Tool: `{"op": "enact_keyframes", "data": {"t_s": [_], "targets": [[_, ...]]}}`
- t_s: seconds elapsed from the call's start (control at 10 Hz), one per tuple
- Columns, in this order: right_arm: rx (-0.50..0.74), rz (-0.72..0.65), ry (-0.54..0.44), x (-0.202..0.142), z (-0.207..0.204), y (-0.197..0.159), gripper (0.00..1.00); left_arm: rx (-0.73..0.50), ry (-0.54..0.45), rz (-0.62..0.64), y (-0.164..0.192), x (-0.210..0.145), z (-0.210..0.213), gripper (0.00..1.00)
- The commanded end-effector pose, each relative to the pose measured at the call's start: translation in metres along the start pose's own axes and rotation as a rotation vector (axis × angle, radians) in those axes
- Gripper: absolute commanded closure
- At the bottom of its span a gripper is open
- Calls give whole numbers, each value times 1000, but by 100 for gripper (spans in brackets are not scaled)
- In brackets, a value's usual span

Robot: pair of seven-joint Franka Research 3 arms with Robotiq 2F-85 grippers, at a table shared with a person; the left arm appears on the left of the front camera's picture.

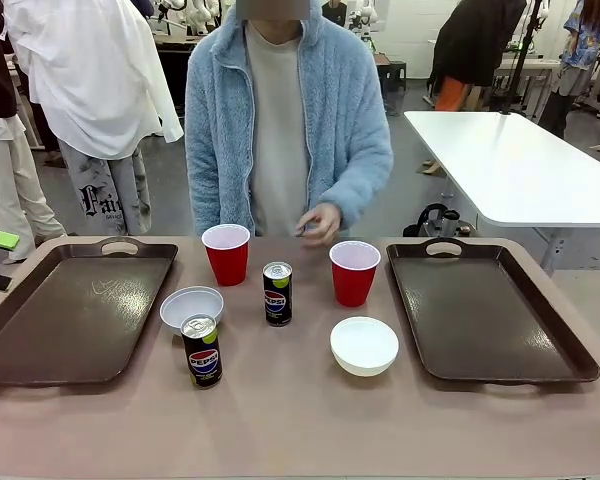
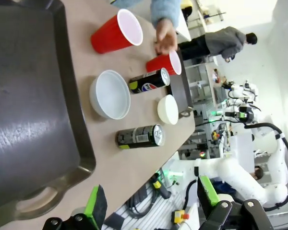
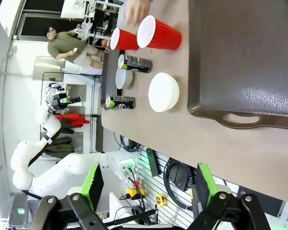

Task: Prepare tableware on both trays.
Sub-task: Pick up a Picnic Bowl from the table and place it on a Handle tray.

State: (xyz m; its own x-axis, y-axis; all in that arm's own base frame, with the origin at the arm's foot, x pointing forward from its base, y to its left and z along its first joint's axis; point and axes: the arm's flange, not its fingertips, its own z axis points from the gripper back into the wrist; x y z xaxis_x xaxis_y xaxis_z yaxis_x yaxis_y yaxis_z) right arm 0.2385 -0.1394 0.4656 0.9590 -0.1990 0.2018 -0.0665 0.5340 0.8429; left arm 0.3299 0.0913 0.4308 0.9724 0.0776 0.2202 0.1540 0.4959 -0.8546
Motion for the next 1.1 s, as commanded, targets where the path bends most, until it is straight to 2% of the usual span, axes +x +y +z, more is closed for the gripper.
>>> {"op": "enact_keyframes", "data": {"t_s": [0.0,0.1,0.2,0.4,0.6,0.8,1.0], "targets": [[14,9,-9,3,0,0,0,0,0,0,0,0,0,0],[14,9,-9,3,0,0,0,155,-57,7,-16,6,-7,0],[14,9,-9,3,0,0,0,294,-62,-27,-45,23,-21,0],[14,9,-9,3,0,0,0,467,-21,-58,-94,58,-55,0],[14,9,-9,3,0,0,0,661,38,-113,-123,87,-103,0],[14,9,-9,3,0,0,0,845,194,-98,-118,99,-156,0],[14,9,-9,3,0,0,0,980,224,-133,-101,99,-206,0]]}}
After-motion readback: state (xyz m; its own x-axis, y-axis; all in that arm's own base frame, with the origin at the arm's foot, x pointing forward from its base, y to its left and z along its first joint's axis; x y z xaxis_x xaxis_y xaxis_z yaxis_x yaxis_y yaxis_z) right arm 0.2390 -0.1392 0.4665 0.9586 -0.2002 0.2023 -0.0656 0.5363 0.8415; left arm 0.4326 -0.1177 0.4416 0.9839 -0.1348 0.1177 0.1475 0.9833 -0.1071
